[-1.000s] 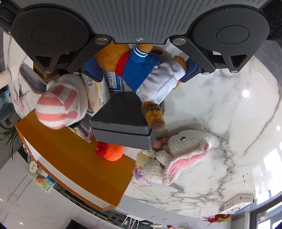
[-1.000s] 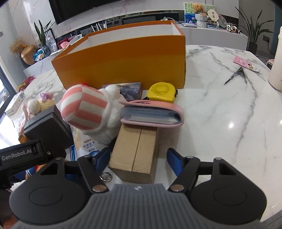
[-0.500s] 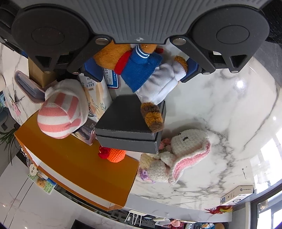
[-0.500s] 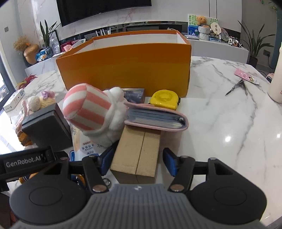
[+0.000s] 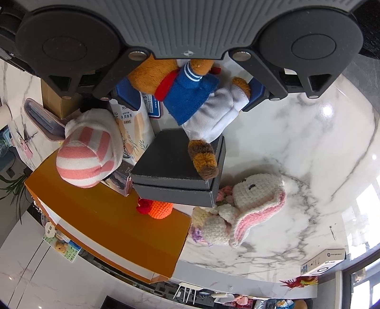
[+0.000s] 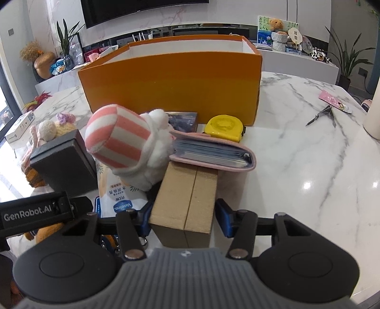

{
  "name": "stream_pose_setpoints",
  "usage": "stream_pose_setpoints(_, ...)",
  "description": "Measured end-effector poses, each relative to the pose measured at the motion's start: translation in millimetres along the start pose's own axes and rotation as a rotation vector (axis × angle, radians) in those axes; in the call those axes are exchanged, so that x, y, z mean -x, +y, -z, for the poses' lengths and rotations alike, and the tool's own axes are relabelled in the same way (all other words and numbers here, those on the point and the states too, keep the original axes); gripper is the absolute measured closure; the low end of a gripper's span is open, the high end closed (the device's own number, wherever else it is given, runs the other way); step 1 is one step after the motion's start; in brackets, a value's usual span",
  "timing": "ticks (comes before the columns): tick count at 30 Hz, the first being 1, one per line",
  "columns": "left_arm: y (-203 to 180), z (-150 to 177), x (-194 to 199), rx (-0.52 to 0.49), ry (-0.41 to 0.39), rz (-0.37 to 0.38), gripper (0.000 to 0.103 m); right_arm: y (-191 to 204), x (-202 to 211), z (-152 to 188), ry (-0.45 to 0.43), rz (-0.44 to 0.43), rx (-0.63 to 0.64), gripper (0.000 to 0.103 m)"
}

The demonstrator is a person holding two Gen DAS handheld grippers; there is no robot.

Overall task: Organize objects
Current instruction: 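Close the left tool on the plush duck while the right tool grasps the brown box, then lift the duck with the left tool while the right tool lifts the box over the orange box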

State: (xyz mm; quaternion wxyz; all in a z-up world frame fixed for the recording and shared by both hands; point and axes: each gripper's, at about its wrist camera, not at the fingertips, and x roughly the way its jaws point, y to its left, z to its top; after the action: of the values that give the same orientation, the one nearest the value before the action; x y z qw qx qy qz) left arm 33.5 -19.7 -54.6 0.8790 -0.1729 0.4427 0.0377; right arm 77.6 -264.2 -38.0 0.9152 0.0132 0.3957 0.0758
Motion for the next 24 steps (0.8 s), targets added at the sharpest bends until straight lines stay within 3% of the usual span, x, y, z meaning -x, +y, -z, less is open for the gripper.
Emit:
stream_pose_setpoints(7,8,-4,3,0.015,0.010,0.021,0.029,-5,5,3,0.003,-0.032,0.012,0.053)
stream_pose_setpoints(12,12,-5,4,0.010,0.026,0.043,0.032,-9,10,6,0.015,-0.076,-0.022,0.053)
stream_pose_setpoints(24,13,-3,10,-0.002,0.050,0.070,0.040,-8,20,8,0.003,-0.079,-0.005,0.053)
